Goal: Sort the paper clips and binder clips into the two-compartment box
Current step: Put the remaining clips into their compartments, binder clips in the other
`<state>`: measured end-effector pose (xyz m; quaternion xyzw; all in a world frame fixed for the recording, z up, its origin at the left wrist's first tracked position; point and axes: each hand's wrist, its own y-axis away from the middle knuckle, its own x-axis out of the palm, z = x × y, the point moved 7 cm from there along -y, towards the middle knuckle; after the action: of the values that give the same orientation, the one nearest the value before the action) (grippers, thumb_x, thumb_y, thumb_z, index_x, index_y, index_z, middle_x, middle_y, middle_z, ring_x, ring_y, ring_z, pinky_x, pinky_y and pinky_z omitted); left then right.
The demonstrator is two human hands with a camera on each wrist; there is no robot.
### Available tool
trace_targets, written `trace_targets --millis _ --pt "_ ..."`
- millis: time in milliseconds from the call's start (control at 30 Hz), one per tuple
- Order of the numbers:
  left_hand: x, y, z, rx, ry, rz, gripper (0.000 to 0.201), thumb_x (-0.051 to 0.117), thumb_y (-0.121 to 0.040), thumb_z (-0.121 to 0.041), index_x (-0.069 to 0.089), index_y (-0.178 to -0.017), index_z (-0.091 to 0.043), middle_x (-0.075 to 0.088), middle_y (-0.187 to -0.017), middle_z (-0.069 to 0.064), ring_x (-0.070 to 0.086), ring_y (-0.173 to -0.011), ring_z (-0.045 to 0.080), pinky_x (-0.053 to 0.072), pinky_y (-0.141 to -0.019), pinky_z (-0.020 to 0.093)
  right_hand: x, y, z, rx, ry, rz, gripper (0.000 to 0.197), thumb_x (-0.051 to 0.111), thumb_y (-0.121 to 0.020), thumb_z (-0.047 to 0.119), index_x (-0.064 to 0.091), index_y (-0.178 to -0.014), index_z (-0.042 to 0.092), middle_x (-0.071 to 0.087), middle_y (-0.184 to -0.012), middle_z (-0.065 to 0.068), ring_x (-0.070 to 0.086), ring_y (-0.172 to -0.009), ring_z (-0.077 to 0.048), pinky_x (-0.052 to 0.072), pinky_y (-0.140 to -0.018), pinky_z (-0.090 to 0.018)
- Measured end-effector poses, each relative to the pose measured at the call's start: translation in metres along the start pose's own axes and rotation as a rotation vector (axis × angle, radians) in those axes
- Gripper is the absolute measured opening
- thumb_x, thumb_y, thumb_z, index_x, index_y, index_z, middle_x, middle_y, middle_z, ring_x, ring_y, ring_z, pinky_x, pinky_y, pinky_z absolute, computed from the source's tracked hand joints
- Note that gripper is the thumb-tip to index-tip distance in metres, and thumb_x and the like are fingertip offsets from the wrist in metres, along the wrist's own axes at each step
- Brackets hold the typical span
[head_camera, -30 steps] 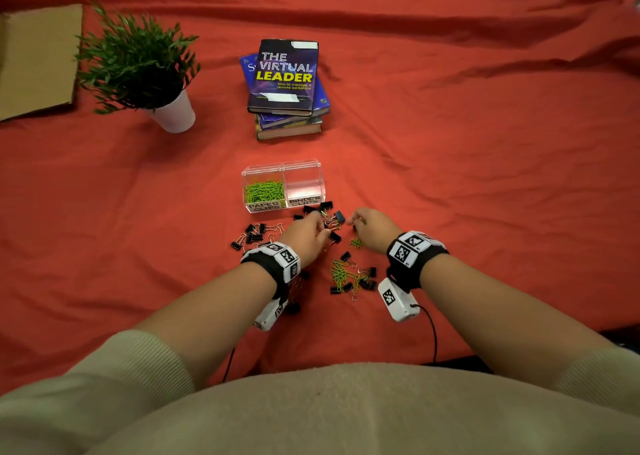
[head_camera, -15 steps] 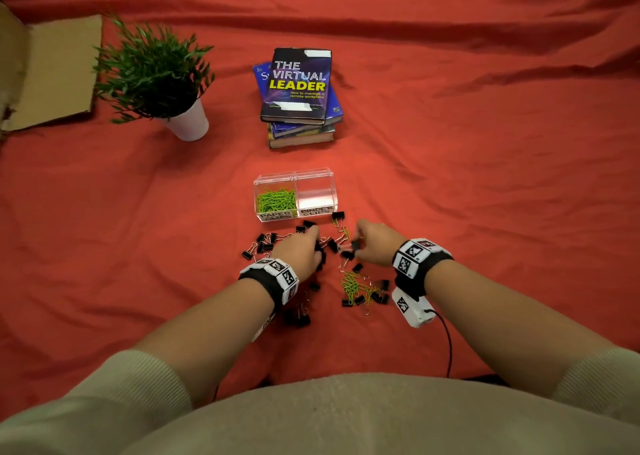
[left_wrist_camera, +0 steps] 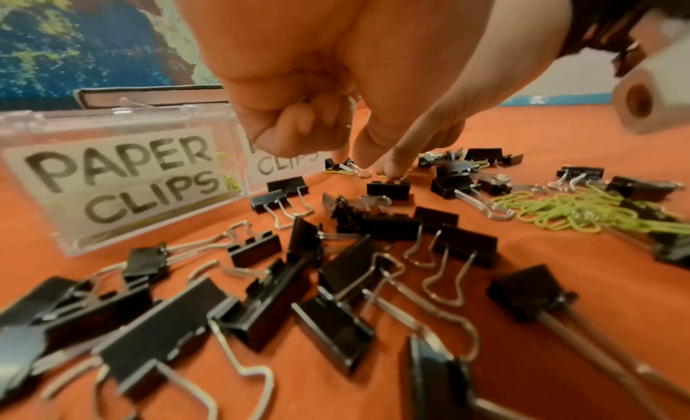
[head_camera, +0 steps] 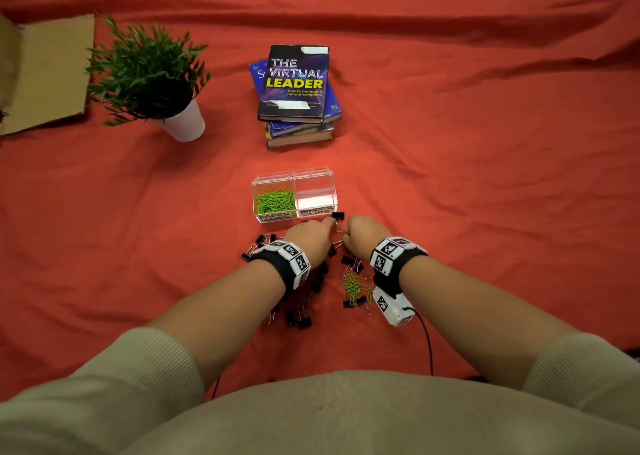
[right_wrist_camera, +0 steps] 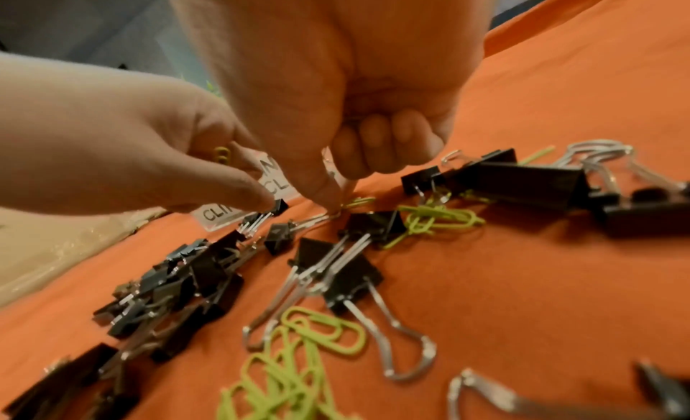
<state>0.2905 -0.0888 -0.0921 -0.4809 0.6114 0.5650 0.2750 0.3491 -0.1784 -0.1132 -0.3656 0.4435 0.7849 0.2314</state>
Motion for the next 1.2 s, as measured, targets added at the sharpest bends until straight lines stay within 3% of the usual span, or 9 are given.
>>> trace_targets --millis 100,167,267,400,667,900,1000,1067,1200 --pt "0.004 -0.003 -0.002 0.018 -0.038 0.056 0.054 0.047 -0.09 -0.014 0.033 -0.142 -0.019 0.061 -0.11 0.015 0.061 -0.099 0.036 0.05 -0.073 0.044 0.008 -0.001 -0.005 0.0 -0.031 0.043 0.022 0.051 -0.082 0.017 0.045 -0.061 0.014 0.058 -0.077 -0.013 0.059 -0.078 -0.031 0.04 -0.063 -0.031" --pt "0.007 -0.003 -0.002 0.018 -0.053 0.083 0.055 0.046 -0.089 -0.009 0.032 -0.142 -0.019 0.061 -0.108 0.015 0.061 -0.096 0.035 0.051 -0.072 0.044 0.009 0.003 -0.008 -0.017 -0.036 0.062 0.013 0.051 -0.083 0.017 0.059 -0.077 0.008 0.065 -0.087 -0.016 0.063 -0.085 -0.033 0.048 -0.067 -0.033" --pt "0.008 0.001 -0.002 0.011 -0.061 0.06 0.043 0.045 -0.089 -0.007 0.043 -0.13 -0.015 0.061 -0.105 0.014 0.062 -0.093 0.036 0.046 -0.066 0.041 0.011 0.012 -0.014 -0.056 0.008 0.056 0.021 0.05 -0.086 0.018 0.057 -0.104 0.009 0.065 -0.105 -0.014 0.062 -0.096 -0.032 0.051 -0.079 -0.036" --pt "0.013 0.01 0.001 0.003 -0.098 0.031 0.023 0.041 -0.089 -0.001 0.05 -0.11 -0.006 0.062 -0.103 0.015 0.062 -0.091 0.036 0.042 -0.065 0.039 0.013 0.018 -0.02 -0.089 0.056 0.029 0.022 0.052 -0.087 0.021 0.054 -0.107 0.014 0.064 -0.108 -0.011 0.061 -0.097 -0.031 0.048 -0.078 -0.035" --pt "0.011 0.005 0.005 0.015 -0.071 -0.012 0.025 0.042 -0.088 -0.001 0.053 -0.109 -0.01 0.059 -0.103 0.013 0.061 -0.093 0.035 0.043 -0.066 0.04 0.01 0.024 -0.009 -0.102 0.165 0.015 0.022 0.044 -0.092 0.018 0.052 -0.108 0.005 0.063 -0.104 -0.014 0.062 -0.093 -0.034 0.045 -0.069 -0.035" --pt "0.015 0.002 0.004 0.024 -0.12 0.018 0.016 0.048 -0.088 -0.001 0.052 -0.103 -0.007 0.059 -0.102 0.014 0.061 -0.094 0.036 0.045 -0.069 0.04 -0.025 0.024 -0.034 0.059 -0.532 0.045 0.019 0.042 -0.092 0.017 0.051 -0.076 0.013 0.047 -0.064 0.002 0.043 -0.058 -0.016 0.033 -0.054 -0.026" --pt "0.015 -0.001 0.004 0.01 -0.108 0.025 0.018 0.047 -0.088 0.001 0.053 -0.104 -0.004 0.058 -0.105 0.015 0.06 -0.097 0.037 0.045 -0.07 0.041 -0.032 0.028 -0.05 0.171 -1.017 0.11 0.02 0.042 -0.087 0.003 0.046 -0.068 0.009 0.041 -0.061 -0.006 0.036 -0.048 -0.016 0.032 -0.043 -0.024" --pt "0.018 -0.003 0.005 -0.011 -0.107 0.04 0.02 0.048 -0.09 -0.002 0.052 -0.109 -0.003 0.058 -0.109 0.017 0.06 -0.099 0.038 0.048 -0.075 0.044 -0.036 0.031 -0.059 0.174 -1.168 0.144 0.016 0.042 -0.087 -0.002 0.05 -0.075 0.005 0.045 -0.063 -0.008 0.038 -0.049 -0.016 0.034 -0.042 -0.025" --pt "0.022 -0.003 0.006 -0.064 -0.092 0.102 0.029 0.048 -0.093 -0.014 0.047 -0.117 0.0 0.057 -0.115 0.019 0.058 -0.103 0.038 0.047 -0.08 0.045 -0.04 0.033 -0.078 0.154 -1.116 0.163 0.026 0.038 -0.089 -0.003 0.061 -0.101 0.0 0.051 -0.066 -0.005 0.044 -0.054 -0.014 0.041 -0.048 -0.025"
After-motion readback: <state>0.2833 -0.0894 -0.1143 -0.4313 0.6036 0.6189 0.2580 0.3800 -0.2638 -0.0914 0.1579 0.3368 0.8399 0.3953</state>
